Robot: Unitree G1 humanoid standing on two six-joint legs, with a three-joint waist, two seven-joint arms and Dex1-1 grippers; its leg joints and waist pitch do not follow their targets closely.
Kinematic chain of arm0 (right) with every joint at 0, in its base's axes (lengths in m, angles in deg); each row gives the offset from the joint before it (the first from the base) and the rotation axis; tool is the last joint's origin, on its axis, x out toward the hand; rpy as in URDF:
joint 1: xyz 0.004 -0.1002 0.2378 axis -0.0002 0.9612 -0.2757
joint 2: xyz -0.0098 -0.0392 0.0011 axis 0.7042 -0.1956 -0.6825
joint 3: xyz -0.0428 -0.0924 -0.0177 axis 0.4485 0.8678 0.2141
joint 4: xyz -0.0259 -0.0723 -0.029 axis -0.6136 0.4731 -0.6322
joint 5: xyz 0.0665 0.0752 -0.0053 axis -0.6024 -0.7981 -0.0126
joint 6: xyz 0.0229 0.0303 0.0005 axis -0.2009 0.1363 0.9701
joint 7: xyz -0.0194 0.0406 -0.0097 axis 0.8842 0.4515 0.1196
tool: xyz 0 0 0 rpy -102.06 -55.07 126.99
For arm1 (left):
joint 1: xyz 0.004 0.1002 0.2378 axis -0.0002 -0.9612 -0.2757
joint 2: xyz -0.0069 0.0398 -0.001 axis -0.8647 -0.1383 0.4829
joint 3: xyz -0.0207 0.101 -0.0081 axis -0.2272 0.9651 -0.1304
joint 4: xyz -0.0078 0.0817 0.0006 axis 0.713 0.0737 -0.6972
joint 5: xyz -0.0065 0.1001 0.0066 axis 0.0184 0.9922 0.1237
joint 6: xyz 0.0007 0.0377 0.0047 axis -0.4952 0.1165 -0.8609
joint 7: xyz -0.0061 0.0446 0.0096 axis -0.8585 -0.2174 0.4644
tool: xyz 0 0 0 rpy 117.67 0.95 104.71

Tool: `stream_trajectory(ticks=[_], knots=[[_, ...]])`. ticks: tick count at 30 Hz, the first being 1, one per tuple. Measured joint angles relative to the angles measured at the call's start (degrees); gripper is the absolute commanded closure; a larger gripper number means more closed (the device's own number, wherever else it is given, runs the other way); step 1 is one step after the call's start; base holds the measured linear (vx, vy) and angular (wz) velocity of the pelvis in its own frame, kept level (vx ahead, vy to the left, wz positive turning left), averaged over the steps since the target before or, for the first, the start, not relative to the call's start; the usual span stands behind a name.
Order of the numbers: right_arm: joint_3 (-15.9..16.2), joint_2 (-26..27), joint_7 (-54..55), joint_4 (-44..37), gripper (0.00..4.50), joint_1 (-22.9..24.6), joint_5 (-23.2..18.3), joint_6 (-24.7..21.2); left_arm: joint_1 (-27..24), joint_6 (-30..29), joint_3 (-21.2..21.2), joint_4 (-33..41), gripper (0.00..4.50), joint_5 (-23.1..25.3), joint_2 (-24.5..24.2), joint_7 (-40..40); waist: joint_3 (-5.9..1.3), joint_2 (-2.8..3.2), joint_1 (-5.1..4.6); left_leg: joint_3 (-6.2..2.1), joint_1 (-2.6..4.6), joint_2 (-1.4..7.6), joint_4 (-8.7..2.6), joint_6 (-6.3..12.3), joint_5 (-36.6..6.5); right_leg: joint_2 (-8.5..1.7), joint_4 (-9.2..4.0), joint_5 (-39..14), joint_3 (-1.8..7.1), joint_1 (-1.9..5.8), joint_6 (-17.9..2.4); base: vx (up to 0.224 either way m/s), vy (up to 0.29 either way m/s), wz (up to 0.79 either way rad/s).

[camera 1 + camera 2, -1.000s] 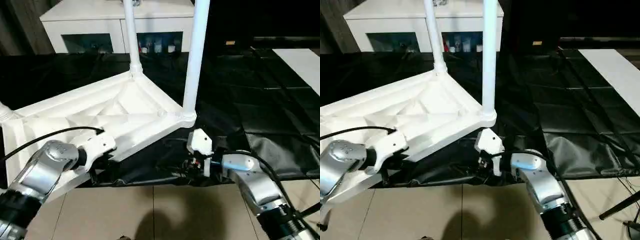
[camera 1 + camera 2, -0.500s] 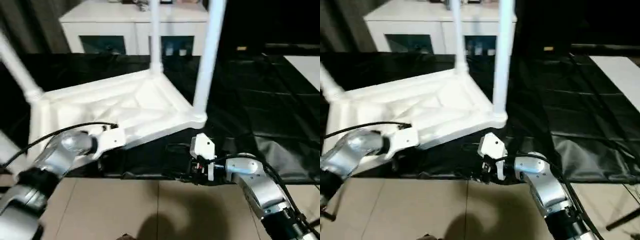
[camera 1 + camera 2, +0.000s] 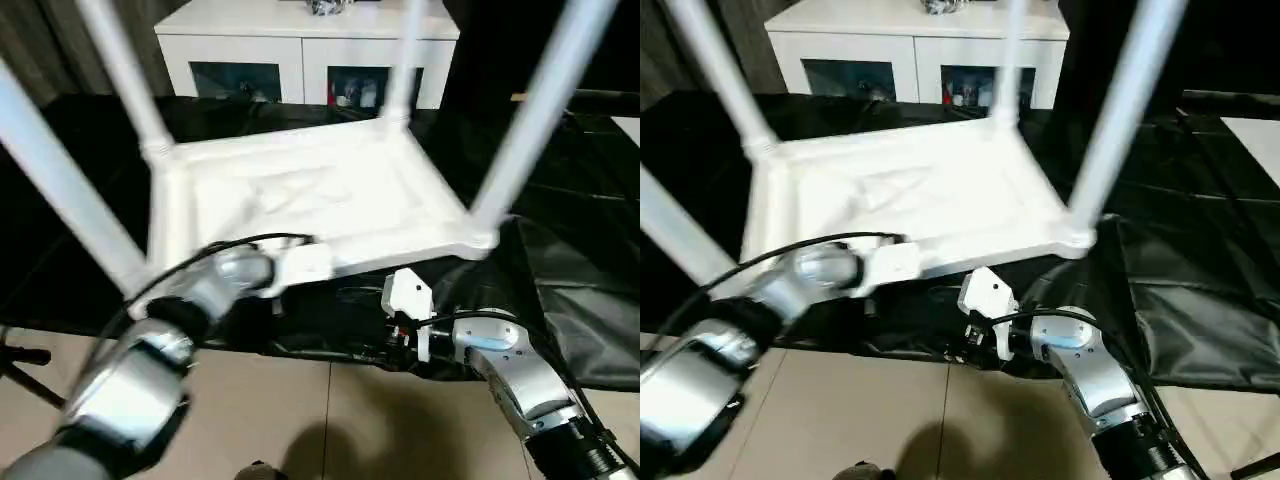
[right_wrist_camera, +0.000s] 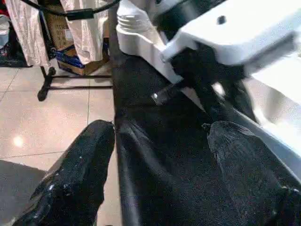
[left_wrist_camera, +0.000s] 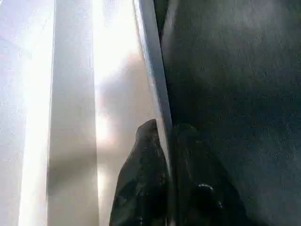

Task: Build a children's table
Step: Rotate leg to tighten, then rotate table base

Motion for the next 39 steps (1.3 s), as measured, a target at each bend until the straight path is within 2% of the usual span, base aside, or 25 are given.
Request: stream_trajectory(ticks=[2,6,12,14,17,19,20,24,29,31,34,36,37,39], knots=[[-0.02,-0.14,0.22,-0.10,1.00,0.13,0.25,-0.05,1.35,0.85,0.02,-2.09,4.43,0.54,1.99,-0.85,-0.06,0.50,-0.13,-0.01,-0.19,0.00,0.19,0.19,0.15,0.01,-0.02,-0.08,0.04,-0.11,0.10,0.000,0.000,0.00],[-0.04,-0.41,1.18,-0.84,1.00,0.41,0.75,-0.19,3.23,2.69,0.29,-5.46,4.43,2.02,5.16,-3.42,-0.11,1.13,-0.38,0.00,-0.46,-0.01,0.34,0.41,0.27,0.00,-0.26,-0.18,0.07,-0.18,0.23,0.000,0.000,0.00],[-0.06,-0.57,1.81,-1.58,1.00,0.84,0.77,-0.34,4.35,3.71,0.43,-8.39,4.43,3.32,5.58,-7.84,-0.02,1.36,-1.89,-0.01,-0.49,-0.01,0.33,0.47,0.30,0.01,-0.32,-0.20,0.04,-0.18,0.25,0.000,0.000,0.00],[-0.06,-0.59,2.24,-1.65,1.00,1.36,0.78,-0.39,4.59,3.73,0.30,-9.10,3.73,3.47,5.72,-8.69,-0.02,1.37,-2.02,-0.01,-0.48,0.00,0.31,0.47,0.30,0.01,-0.30,-0.19,0.01,-0.18,0.25,0.000,0.000,0.00],[-0.06,-0.59,2.67,-1.64,1.00,1.70,0.96,-0.53,4.78,5.49,-0.95,-9.14,3.65,3.75,6.06,-10.30,0.01,1.41,-2.27,-0.03,-0.45,0.02,0.30,0.46,0.30,-0.01,-0.25,-0.15,-0.06,-0.14,0.27,0.000,0.000,0.00],[-0.06,-0.41,3.22,-1.64,1.00,1.56,1.32,-0.51,5.75,6.63,-2.10,-8.97,3.24,2.89,6.50,-11.16,0.00,1.42,-2.26,-0.04,-0.37,0.02,0.30,0.46,0.30,-0.04,-0.23,-0.11,-0.11,-0.05,0.22,0.000,0.000,0.00],[-0.05,-0.38,3.46,-1.64,1.00,1.56,1.41,-0.51,6.53,6.76,-2.78,-8.77,3.24,2.44,6.48,-11.61,0.00,1.42,-2.27,-0.04,-0.35,0.02,0.30,0.46,0.30,-0.04,-0.23,-0.07,-0.11,-0.04,0.18,0.000,0.000,0.00],[-0.15,-0.32,4.89,-1.62,1.00,1.50,1.77,-0.49,7.51,6.82,-7.35,-7.40,2.94,-1.78,5.80,-10.93,-0.16,1.65,-2.78,-0.03,0.04,0.01,0.28,0.44,0.29,-0.06,-0.23,-0.05,-0.11,0.27,0.17,0.000,0.000,0.00],[-1.02,-0.33,6.04,-1.43,1.00,0.05,1.94,-0.51,5.93,5.66,-11.13,-6.67,2.47,-6.12,5.38,-7.19,-0.16,1.68,-3.19,-0.05,0.02,0.04,0.24,0.44,0.29,-0.05,-0.24,-0.03,-0.17,0.17,0.18,0.000,0.000,0.00],[-1.65,-0.37,6.76,-0.68,1.00,-1.54,2.05,-0.60,3.47,1.95,-14.28,-1.80,2.32,-10.30,3.47,-1.53,-0.18,1.80,-3.43,-0.05,0.06,0.04,0.23,0.44,0.29,-0.05,-0.23,0.01,-0.17,0.13,0.13,0.000,0.000,0.00],[-2.70,-0.92,7.97,1.42,1.00,-3.69,2.96,-0.40,-2.56,-6.12,-17.31,10.24,2.03,-17.12,-0.71,6.70,-0.20,1.79,-3.60,-0.05,0.11,0.07,0.18,0.43,0.29,-0.05,-0.16,0.04,-0.20,0.10,0.09,0.000,0.000,0.00],[-3.05,-0.96,8.71,3.10,1.00,-4.58,3.56,-0.02,-9.34,-12.45,-17.66,21.60,1.85,-22.00,-4.49,12.48,-0.22,1.80,-3.75,-0.02,0.12,0.08,0.16,0.42,0.29,-0.05,-0.04,0.03,-0.17,0.02,0.09,0.000,0.000,0.00],[-3.00,-0.68,8.97,3.67,1.00,-4.96,3.68,0.13,-14.10,-16.23,-17.61,28.70,1.85,-24.74,-6.93,15.44,-0.22,1.81,-3.97,0.00,0.12,0.08,0.12,0.41,0.29,-0.05,0.01,-0.02,-0.13,-0.08,0.12,0.000,0.000,0.00],[-3.32,-0.17,9.29,4.70,1.00,-5.42,3.73,0.29,-22.76,-22.13,-17.56,38.34,1.56,-30.00,-11.10,20.22,-0.19,1.75,-4.30,-0.01,0.01,0.12,0.07,0.39,0.29,-0.02,0.03,-0.15,-0.19,-0.23,0.24,0.000,0.000,0.00]])
